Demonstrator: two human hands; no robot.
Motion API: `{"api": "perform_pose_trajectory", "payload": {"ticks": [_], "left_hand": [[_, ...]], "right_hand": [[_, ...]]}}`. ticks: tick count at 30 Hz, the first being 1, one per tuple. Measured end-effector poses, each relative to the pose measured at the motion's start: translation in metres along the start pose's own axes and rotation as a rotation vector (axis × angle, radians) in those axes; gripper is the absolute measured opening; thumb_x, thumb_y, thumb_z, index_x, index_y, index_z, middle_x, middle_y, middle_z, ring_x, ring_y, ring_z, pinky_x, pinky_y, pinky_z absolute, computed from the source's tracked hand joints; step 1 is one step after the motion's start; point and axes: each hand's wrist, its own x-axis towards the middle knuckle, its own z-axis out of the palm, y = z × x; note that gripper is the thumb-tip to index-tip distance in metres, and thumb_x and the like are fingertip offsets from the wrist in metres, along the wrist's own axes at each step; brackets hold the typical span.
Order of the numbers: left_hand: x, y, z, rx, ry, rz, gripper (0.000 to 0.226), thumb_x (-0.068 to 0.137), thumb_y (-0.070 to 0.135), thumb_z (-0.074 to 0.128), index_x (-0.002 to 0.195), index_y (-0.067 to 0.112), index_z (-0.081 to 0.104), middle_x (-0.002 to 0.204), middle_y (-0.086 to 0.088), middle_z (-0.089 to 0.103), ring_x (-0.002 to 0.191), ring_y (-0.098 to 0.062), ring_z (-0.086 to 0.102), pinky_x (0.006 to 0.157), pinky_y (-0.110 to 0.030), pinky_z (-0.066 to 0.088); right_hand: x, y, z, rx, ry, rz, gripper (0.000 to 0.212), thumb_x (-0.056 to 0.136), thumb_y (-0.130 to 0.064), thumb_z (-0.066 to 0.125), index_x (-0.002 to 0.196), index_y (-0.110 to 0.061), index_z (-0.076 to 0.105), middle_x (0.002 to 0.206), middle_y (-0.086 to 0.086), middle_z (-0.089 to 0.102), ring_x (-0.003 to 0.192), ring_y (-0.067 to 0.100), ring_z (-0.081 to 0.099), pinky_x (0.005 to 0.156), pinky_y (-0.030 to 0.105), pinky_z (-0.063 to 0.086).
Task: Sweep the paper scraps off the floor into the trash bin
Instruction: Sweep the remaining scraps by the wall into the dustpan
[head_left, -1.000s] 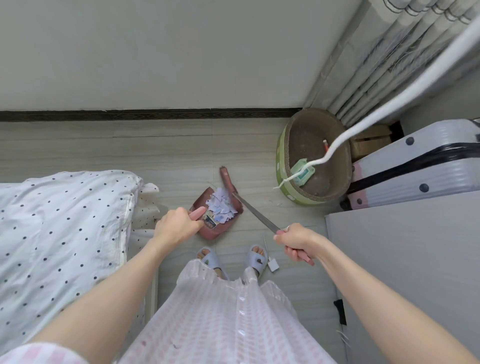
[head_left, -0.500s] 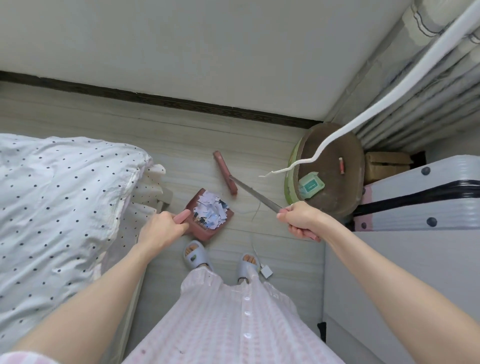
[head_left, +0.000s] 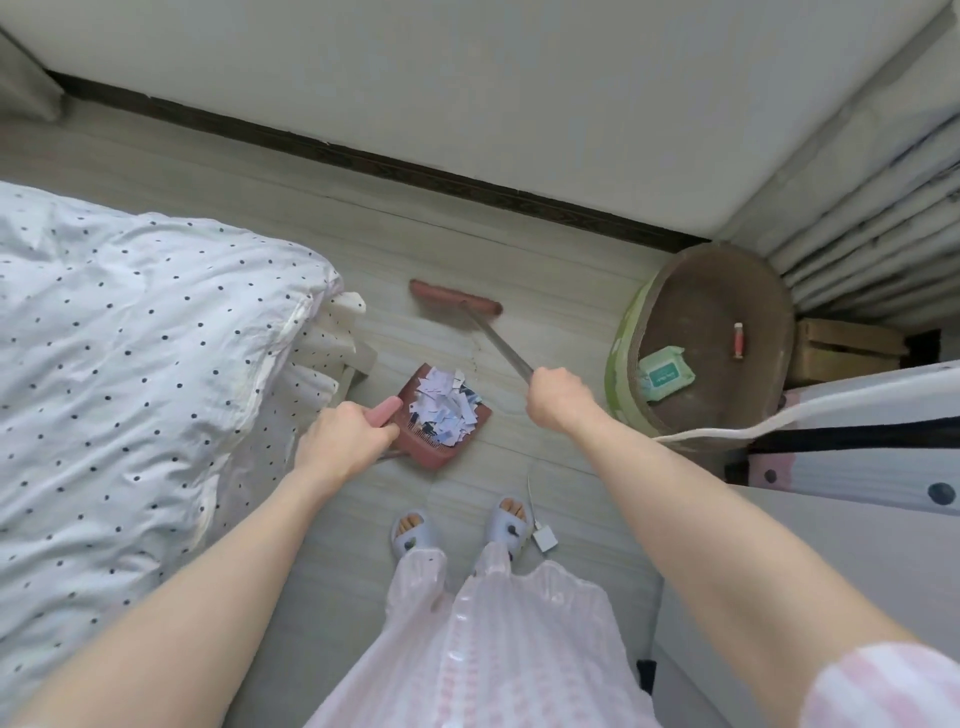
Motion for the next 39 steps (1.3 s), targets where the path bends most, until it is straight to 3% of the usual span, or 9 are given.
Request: {"api": "perform_pose_trajectory", "payload": {"ticks": [4,7,9,14,18,24,30,35,39], "left_hand": [[-0.002,-0.002,0.003,0.012,0.005,0.004,0.041,0.082,0.031,0.055,0.121,0.031,0.065,0.108,-0.013,0.069,0.099,-0.035,0.062,0.087,-0.036,0.051],[-0.005,-0.004,0.005,0.008,0.002,0.002,0.040,0.082,0.032,0.055,0.120,0.028,0.066,0.107,-0.012,0.069,0.098,-0.034,0.063,0.088,-0.037,0.051],[-0.008,-0.003,0.004,-0.011,0.000,0.003,0.042,0.082,0.032,0.054,0.123,0.031,0.064,0.109,-0.011,0.069,0.099,-0.033,0.062,0.088,-0.036,0.051],[-0.012,-0.004,0.006,-0.038,-0.008,-0.010,0.044,0.083,0.033,0.054,0.126,0.031,0.063,0.113,-0.013,0.067,0.103,-0.034,0.060,0.087,-0.035,0.049],[-0.020,-0.012,0.006,-0.031,-0.015,-0.020,0.046,0.084,0.032,0.055,0.129,0.032,0.060,0.118,-0.014,0.066,0.108,-0.034,0.059,0.090,-0.034,0.048],[-0.027,-0.029,0.005,-0.011,-0.016,-0.045,0.043,0.085,0.032,0.055,0.127,0.026,0.063,0.114,-0.013,0.067,0.106,-0.033,0.061,0.087,-0.033,0.047],[-0.028,-0.059,0.005,-0.050,-0.023,-0.112,0.044,0.084,0.032,0.054,0.127,0.026,0.063,0.111,-0.014,0.066,0.100,-0.034,0.061,0.087,-0.036,0.051],[-0.027,-0.067,0.007,-0.061,-0.025,-0.111,0.043,0.083,0.033,0.054,0.125,0.027,0.064,0.105,-0.013,0.068,0.095,-0.034,0.062,0.084,-0.036,0.052],[-0.027,-0.067,0.006,-0.060,-0.023,-0.111,0.041,0.084,0.034,0.054,0.122,0.026,0.065,0.107,-0.013,0.068,0.099,-0.034,0.062,0.088,-0.036,0.050]], "right_hand": [[-0.013,0.003,-0.001,-0.153,-0.082,-0.044,0.036,0.094,-0.001,0.037,0.127,-0.003,0.051,0.117,0.014,0.061,0.109,0.032,0.059,0.080,0.033,0.048],[-0.027,0.007,-0.006,-0.206,-0.219,-0.036,0.022,0.092,0.000,0.036,0.083,0.004,0.056,0.053,0.012,0.056,0.043,0.023,0.057,0.037,0.019,0.040],[-0.035,0.009,-0.016,-0.188,-0.262,-0.022,0.035,0.092,-0.005,0.036,0.060,-0.001,0.048,0.029,0.007,0.045,0.017,0.015,0.036,0.032,0.011,0.033],[-0.038,0.012,-0.051,-0.063,-0.350,-0.031,0.026,0.097,-0.028,0.042,0.083,-0.010,0.053,0.062,0.008,0.050,0.040,0.016,0.034,0.043,0.022,0.028],[-0.046,0.007,-0.065,0.068,-0.346,-0.005,0.036,0.097,-0.028,0.045,0.066,-0.012,0.036,0.053,0.003,0.042,0.040,0.014,0.030,0.044,0.020,0.025],[-0.040,-0.012,-0.054,0.003,-0.238,-0.031,0.023,0.095,-0.014,0.037,0.073,-0.010,0.042,0.044,0.003,0.041,0.035,0.015,0.036,0.041,0.018,0.029],[-0.050,-0.019,-0.004,-0.191,-0.130,-0.073,0.029,0.094,-0.001,0.036,0.119,-0.001,0.050,0.064,0.009,0.047,0.046,0.019,0.045,0.034,0.023,0.036],[-0.064,-0.021,0.009,-0.274,-0.273,-0.079,0.016,0.091,0.003,0.034,0.091,-0.003,0.048,0.055,0.010,0.049,0.037,0.017,0.042,0.030,0.011,0.032],[-0.058,-0.019,-0.019,-0.157,-0.353,-0.053,0.023,0.097,-0.020,0.042,0.078,-0.009,0.048,0.048,0.004,0.044,0.027,0.013,0.034,0.034,0.011,0.028]]}}
